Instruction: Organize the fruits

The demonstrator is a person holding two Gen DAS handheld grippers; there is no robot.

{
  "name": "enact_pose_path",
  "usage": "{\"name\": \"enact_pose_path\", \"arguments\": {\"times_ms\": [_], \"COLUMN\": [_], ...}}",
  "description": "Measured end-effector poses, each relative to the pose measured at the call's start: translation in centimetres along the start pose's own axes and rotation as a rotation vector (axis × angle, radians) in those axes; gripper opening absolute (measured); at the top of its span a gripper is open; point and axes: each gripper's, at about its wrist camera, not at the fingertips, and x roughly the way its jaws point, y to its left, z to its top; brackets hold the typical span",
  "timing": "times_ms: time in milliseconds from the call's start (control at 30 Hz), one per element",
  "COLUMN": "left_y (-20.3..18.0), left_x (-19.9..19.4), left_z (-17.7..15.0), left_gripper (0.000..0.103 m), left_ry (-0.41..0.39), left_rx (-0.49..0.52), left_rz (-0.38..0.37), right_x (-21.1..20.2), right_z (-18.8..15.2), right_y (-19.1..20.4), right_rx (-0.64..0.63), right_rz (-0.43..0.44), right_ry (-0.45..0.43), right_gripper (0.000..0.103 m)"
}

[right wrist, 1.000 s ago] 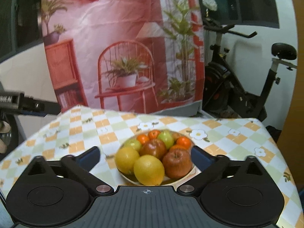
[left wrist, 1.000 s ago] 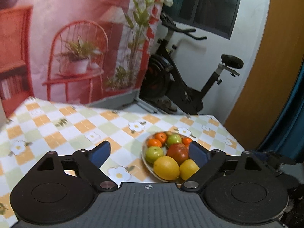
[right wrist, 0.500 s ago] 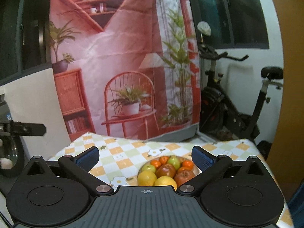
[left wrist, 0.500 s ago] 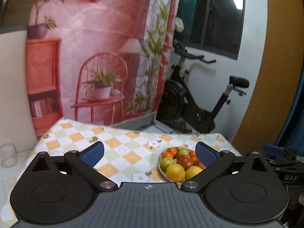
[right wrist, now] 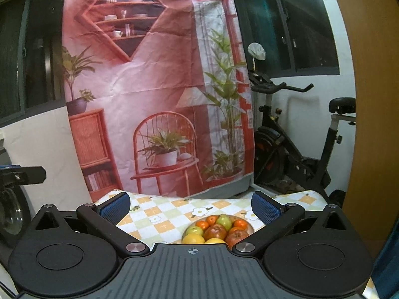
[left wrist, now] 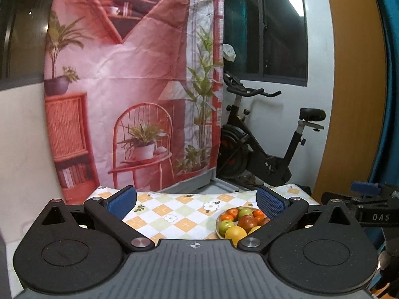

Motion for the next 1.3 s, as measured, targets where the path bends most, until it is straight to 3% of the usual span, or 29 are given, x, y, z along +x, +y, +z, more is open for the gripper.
{"name": "enact_pose_path", "arguments": {"times_ms": [1300], "left_y": [-0.3], "left_x": [-0.9], "left_z": [-0.5], "left_gripper": [0.103], "left_ry": [-0.004], "left_rx": [-0.004], "left_rz": [0.045], "right_x": [-1.3], "right_z": [-0.2], "right_y": [0.4], "right_rx": [0.007], "right_rz": [-0.009], "right_ry": [-0.011], "right_gripper": [0.103]}}
